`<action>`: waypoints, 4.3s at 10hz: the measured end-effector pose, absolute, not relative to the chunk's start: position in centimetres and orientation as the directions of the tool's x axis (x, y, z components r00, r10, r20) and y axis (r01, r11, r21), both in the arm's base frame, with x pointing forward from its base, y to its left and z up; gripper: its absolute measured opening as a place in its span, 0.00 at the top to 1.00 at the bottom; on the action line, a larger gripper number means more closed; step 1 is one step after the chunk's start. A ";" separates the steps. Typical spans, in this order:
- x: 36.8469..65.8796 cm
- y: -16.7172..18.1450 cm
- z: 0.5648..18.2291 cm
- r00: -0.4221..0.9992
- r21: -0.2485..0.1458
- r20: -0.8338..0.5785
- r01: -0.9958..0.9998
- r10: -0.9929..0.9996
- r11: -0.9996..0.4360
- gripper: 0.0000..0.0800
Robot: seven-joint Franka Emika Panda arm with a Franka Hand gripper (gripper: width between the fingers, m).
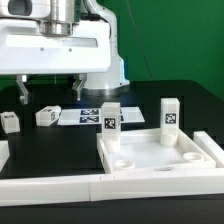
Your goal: Assemble square table
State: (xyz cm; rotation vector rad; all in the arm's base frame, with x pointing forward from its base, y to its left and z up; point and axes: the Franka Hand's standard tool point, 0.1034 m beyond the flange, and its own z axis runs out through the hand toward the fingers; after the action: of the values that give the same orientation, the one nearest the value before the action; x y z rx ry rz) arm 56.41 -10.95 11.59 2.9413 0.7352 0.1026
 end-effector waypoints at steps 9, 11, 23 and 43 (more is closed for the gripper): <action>50.6 -16.9 9.8 0.960 -0.007 -0.002 -0.279 -0.279 -0.960 0.19; 50.5 -16.9 9.7 0.957 -0.008 -0.003 -0.291 -0.291 -0.957 0.19; 35.7 -15.5 3.8 0.593 -0.058 -0.777 -0.403 -0.212 -0.913 0.19; 30.9 -15.3 0.8 0.508 -0.023 -0.834 -0.418 -0.213 -0.908 0.64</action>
Offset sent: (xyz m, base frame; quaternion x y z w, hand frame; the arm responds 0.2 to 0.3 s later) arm 0.0472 -0.0287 0.0130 0.0406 -0.1199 0.3025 0.9447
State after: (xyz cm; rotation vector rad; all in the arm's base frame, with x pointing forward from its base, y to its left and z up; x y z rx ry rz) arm 30.87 -15.28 0.77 2.9155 -0.6196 -1.5599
